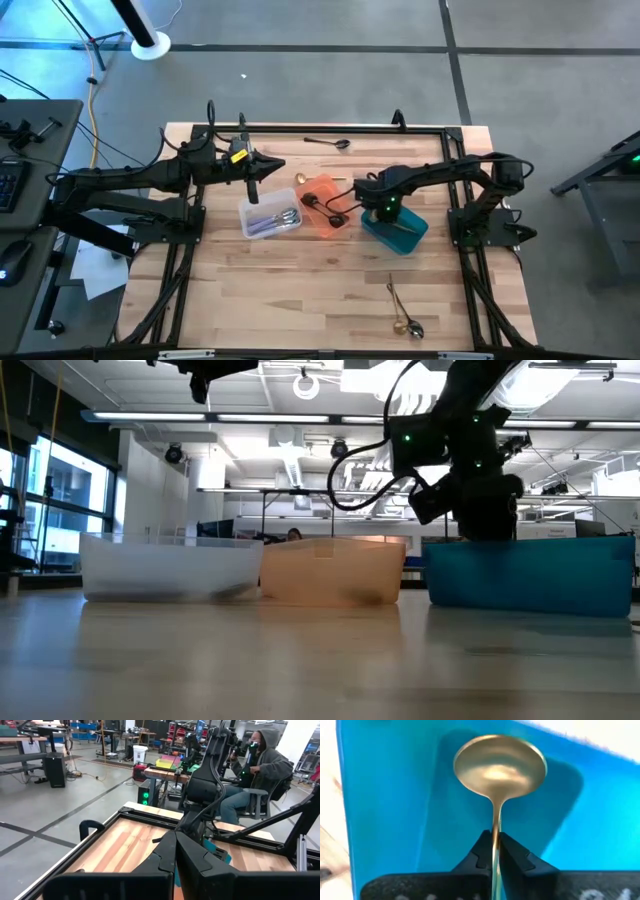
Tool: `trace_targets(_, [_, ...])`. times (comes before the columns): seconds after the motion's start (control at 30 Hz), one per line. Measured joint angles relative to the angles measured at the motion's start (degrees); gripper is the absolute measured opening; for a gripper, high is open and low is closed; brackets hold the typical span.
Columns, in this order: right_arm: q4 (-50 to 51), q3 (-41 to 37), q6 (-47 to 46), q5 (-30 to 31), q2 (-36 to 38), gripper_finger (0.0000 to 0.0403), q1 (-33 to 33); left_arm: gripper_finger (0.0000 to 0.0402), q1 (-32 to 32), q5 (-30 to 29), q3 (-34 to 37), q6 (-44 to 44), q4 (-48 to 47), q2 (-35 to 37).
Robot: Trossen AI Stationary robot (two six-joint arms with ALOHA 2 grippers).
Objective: Sort silverware by color (type)
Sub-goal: Put the gold spoon into the blue bin
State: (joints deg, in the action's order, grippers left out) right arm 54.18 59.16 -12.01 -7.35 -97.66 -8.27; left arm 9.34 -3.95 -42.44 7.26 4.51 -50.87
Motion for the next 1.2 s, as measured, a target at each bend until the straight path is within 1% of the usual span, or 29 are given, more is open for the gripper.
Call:
trace_targets(0.17, [-1.8,0.0,-3.1,-0.6,-0.9,0.0016,0.0,0.0000,0.0,0.0,0.0,0.0,0.0,0.0])
trace_targets(0.43, [-1.6,0.3,-3.0,-1.2,-4.7,0.0031,-0.1,0.0000,0.0,0.0,0.0,0.0,-0.1,0.0])
trace_targets(0.63, [-1.8,0.2,-3.2,-0.8,-4.8,0.0044,0.0,0.0000,0.0,0.0,0.0,0.0,0.0,0.0])
trace_targets(0.77, [-2.0,0.2,-3.7,-0.9,-4.6,0.0067,0.0,0.0000,0.0,0.0,0.0,0.0,0.0,0.0])
trace_targets(1.0, [-2.1,-0.1,-3.1,-0.5,-2.7,0.0123,0.1,0.0000,0.0,0.0,0.0,0.0,0.0,0.0])
trace_targets(1.2, [-0.6,-0.1,-3.2,-0.2,-2.0,0.0139,0.0,0.0000,0.0,0.0,0.0,0.0,0.0,0.0])
